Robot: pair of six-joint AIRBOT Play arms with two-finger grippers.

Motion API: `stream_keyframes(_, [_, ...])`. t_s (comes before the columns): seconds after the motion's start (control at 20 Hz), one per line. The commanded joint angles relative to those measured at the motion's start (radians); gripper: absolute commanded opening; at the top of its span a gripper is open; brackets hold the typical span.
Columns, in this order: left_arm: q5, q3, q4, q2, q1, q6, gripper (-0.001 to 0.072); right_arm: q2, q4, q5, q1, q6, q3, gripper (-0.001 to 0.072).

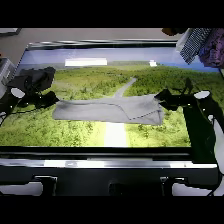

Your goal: Fold the clothes and pants, and hang the long-sleeved shirts on hangers.

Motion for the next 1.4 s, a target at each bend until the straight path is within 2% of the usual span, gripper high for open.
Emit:
stream_keyframes(0.0, [-0.034,0.044,0.015,0.045,0.005,-0.005,0.0477,0.014,-0.071,0.140,-0.101,0.003,0.057,0.0566])
stream_keyframes(0.05, [-0.041,0.052,0.034,0.069,0.005,-0.005,0.0585,0.006,-0.072,0.156,-0.142,0.003,0.063,0.0616])
stream_keyframes(0.1, [-0.055,0.061,0.053,0.093,0.005,-0.004,0.0611,-0.009,-0.071,0.174,-0.175,-0.002,0.063,0.0644])
stream_keyframes(0.15, [-0.069,0.066,0.068,0.114,0.005,-0.004,0.0612,-0.033,-0.065,0.201,-0.201,-0.023,0.063,0.0675])
stream_keyframes(0.35, [-0.106,0.066,0.084,0.161,0.004,-0.001,0.0611,-0.136,-0.016,0.322,-0.212,-0.168,0.063,0.0682])
stream_keyframes(0.45, [-0.134,0.066,0.084,0.161,0.002,-0.001,0.0611,-0.168,-0.002,0.315,-0.203,-0.201,0.063,0.0683])
stream_keyframes(0.65, [-0.143,0.066,0.084,0.161,0.000,-0.001,0.0611,-0.221,0.071,0.272,-0.200,-0.235,0.063,0.0683])
stream_keyframes(0.9, [-0.143,0.066,0.084,0.159,0.000,-0.001,0.0611,-0.275,0.172,0.299,-0.199,-0.264,0.063,0.0683])
stream_keyframes(1.15, [-0.139,0.066,0.084,0.156,0.000,-0.001,0.0610,-0.276,0.115,0.272,-0.118,-0.254,0.063,0.0654])
stream_keyframes(1.25, [-0.139,0.066,0.084,0.156,0.000,-0.001,0.0611,-0.276,0.066,0.225,-0.066,-0.219,0.063,0.0539])
stream_keyframes(1.3, [-0.139,0.066,0.082,0.156,0.000,-0.001,0.0611,-0.275,0.054,0.206,-0.046,-0.205,0.063,0.0431])
stream_keyframes(1.35, [-0.140,0.066,0.074,0.156,0.000,-0.001,0.0608,-0.273,0.055,0.201,-0.038,-0.202,0.063,0.0247])
